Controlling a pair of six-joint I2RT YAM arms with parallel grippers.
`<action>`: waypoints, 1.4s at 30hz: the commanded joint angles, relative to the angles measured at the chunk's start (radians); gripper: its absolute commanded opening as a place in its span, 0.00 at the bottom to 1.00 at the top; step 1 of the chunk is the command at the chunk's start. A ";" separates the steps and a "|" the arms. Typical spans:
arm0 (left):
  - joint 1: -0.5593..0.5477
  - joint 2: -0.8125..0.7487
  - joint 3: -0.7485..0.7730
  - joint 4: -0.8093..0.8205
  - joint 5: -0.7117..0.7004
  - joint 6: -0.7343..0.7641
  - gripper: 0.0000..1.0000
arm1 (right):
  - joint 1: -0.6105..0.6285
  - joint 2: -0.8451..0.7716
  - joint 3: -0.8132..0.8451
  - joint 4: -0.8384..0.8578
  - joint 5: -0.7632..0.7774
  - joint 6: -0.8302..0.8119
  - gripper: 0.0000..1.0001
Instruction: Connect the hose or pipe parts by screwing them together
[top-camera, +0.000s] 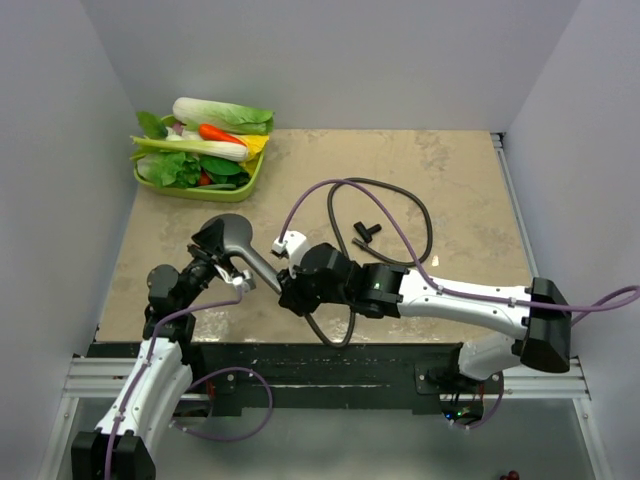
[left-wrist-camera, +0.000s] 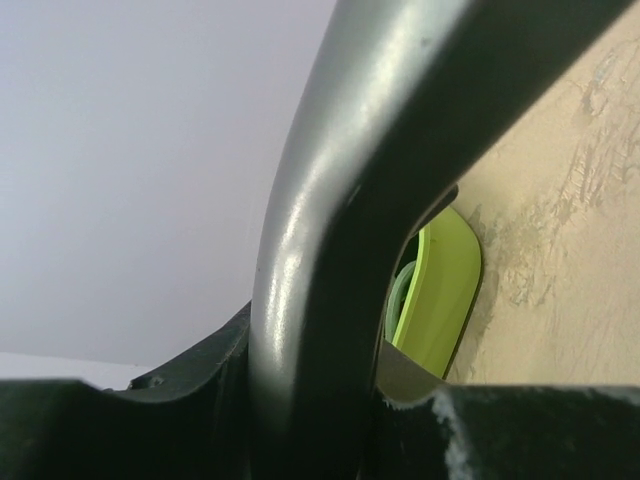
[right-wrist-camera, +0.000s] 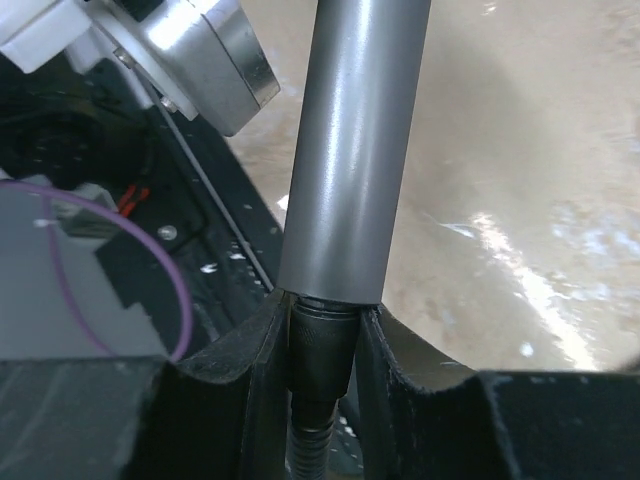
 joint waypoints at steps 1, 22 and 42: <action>-0.005 -0.025 0.033 0.139 0.055 -0.015 0.00 | -0.077 -0.041 -0.109 0.306 -0.430 0.137 0.00; -0.005 -0.021 0.042 0.143 0.057 -0.005 0.00 | -0.348 0.401 -0.531 2.160 -0.957 1.227 0.02; -0.005 -0.010 0.027 0.145 0.055 0.009 0.00 | -0.187 -0.138 0.041 -0.097 -0.030 -0.064 0.98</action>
